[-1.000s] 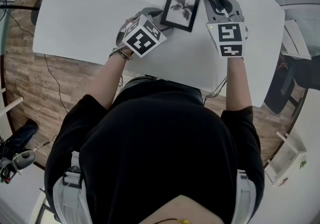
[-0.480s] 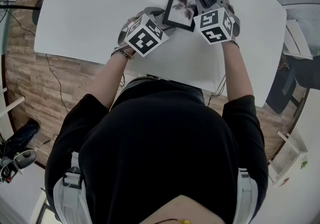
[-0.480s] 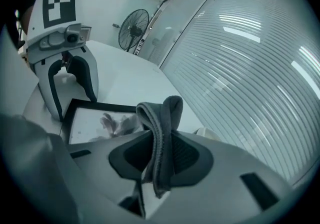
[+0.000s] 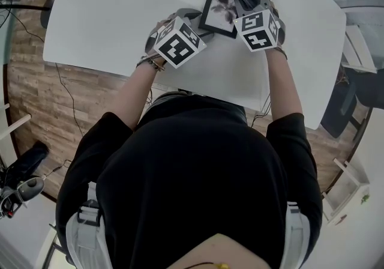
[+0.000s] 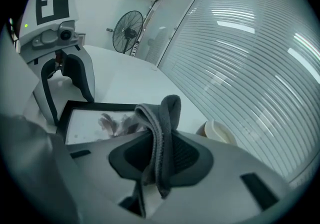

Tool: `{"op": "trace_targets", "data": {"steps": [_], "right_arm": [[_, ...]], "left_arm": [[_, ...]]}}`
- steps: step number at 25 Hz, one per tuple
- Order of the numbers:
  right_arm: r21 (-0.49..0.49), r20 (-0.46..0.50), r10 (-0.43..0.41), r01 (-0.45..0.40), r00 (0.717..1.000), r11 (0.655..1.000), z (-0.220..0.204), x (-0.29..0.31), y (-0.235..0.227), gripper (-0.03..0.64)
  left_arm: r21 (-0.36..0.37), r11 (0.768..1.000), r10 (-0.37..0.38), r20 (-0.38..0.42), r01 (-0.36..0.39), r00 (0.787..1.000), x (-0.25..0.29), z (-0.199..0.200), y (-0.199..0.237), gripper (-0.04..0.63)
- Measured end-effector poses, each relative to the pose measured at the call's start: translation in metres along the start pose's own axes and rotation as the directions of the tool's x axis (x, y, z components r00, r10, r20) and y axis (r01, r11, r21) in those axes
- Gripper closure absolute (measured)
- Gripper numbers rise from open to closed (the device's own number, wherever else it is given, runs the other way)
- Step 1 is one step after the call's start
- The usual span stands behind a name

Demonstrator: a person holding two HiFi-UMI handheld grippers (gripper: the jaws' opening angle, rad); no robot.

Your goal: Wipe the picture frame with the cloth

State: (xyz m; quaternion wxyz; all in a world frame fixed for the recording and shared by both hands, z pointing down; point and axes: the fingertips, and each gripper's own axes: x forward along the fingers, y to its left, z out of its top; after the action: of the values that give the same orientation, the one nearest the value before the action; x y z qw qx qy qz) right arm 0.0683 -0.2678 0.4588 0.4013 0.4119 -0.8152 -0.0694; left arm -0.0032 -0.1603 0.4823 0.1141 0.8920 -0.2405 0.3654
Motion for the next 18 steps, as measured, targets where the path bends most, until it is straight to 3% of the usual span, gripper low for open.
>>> {"op": "trace_targets", "data": {"steps": [6,13,18], "right_arm": [[0.034,0.042,-0.063,0.062,0.997,0.997,-0.0017,-0.0024,0.0005,0.522],[0.120,0.039,-0.054,0.049,0.998,0.992,-0.0021,-0.0044,-0.0022,0.522],[0.122,0.036,-0.070,0.065,0.997,0.990,-0.0034,-0.0063,-0.0015,0.522]], "left_arm": [[-0.002,1.000,0.000,-0.002,0.000,1.000,0.0005,0.0011,0.0003,0.308],[-0.002,1.000,0.003,-0.001,-0.003,1.000,0.0018,0.0020,0.0000,0.308],[-0.002,1.000,0.002,-0.002,-0.002,1.000,0.0032,0.0027,0.0000,0.308]]}}
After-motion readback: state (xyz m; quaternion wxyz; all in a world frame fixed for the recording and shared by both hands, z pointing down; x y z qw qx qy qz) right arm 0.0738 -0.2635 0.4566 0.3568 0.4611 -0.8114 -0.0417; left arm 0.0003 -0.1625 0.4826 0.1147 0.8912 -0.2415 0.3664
